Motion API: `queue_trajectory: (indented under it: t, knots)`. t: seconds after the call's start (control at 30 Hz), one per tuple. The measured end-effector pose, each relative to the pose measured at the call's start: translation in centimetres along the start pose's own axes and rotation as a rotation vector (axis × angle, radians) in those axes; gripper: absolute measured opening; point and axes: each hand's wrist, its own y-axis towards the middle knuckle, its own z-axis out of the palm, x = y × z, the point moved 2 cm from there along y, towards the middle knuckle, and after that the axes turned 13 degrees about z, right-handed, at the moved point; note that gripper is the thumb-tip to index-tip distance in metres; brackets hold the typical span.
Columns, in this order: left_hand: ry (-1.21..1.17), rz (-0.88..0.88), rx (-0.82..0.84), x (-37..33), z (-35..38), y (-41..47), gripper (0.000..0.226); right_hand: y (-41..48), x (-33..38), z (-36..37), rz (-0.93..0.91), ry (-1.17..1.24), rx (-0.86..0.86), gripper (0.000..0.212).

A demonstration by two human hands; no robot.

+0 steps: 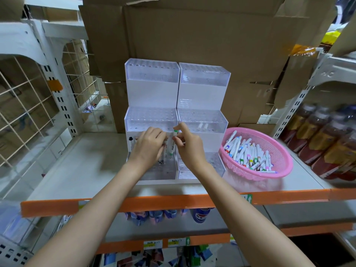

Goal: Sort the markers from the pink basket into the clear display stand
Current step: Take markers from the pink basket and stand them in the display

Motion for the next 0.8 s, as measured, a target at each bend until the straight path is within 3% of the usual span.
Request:
queue_trajectory:
  t: [0.33,0.8]
  knots:
    - [0.009,0.092,0.009,0.4,-0.8,-1.5,0.038,0.1,1.0,-0.1,-0.004,-0.092,0.048,0.018]
    - [-0.096,-0.031,-0.006,0.4,-0.9,-1.6,0.039,-0.1,-0.4,-0.2,-0.011,-0.24,0.087,0.017]
